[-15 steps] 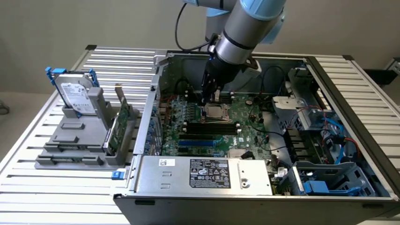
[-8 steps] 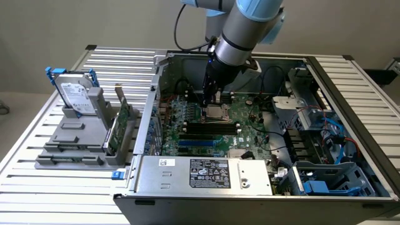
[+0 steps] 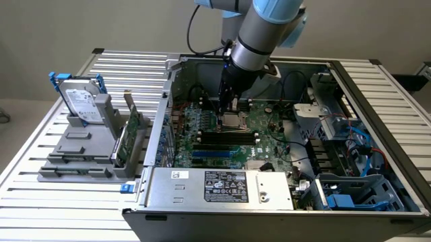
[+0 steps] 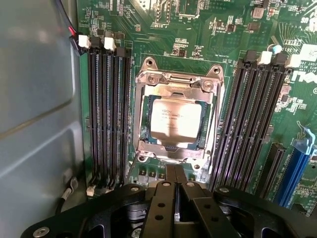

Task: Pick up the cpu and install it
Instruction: 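Close the cpu cover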

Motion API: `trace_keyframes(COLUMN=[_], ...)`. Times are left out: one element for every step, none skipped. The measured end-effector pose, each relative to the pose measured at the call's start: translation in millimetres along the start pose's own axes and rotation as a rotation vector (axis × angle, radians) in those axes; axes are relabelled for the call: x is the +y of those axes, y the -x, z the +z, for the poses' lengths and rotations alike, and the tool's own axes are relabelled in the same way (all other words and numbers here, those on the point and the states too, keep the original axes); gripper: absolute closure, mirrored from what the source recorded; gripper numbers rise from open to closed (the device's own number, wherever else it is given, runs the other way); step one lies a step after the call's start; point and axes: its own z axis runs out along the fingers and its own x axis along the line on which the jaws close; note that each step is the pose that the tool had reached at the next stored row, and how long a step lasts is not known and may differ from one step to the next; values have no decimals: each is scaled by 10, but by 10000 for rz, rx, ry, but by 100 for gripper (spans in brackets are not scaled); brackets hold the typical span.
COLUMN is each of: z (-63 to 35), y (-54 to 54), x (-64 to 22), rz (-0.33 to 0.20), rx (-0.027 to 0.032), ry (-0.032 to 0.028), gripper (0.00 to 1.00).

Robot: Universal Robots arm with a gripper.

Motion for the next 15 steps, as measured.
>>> trace_keyframes(z=[3, 6, 9, 16, 24, 33, 42, 50, 57, 65, 74, 83, 94, 104, 114], y=[-6, -12, -16, -21, -25, -28, -31, -34, -37, -41, -44, -49, -52, -56, -59], x=[1, 1, 1, 2, 3, 4, 6, 8, 10, 12, 14, 15, 17, 19, 21], rz=[12, 25, 39, 53, 70, 88, 107, 125, 142, 157, 173, 189, 205, 220, 235], rx=[5, 7, 11, 17, 20, 23, 28, 32, 35, 37, 38, 37, 36, 33, 29], ry=[2, 3, 5, 8, 9, 10, 12, 14, 16, 17, 19, 20, 21, 23, 22], gripper=[89, 89, 89, 89, 89, 89, 89, 89, 89, 89, 89, 89, 89, 89, 89])
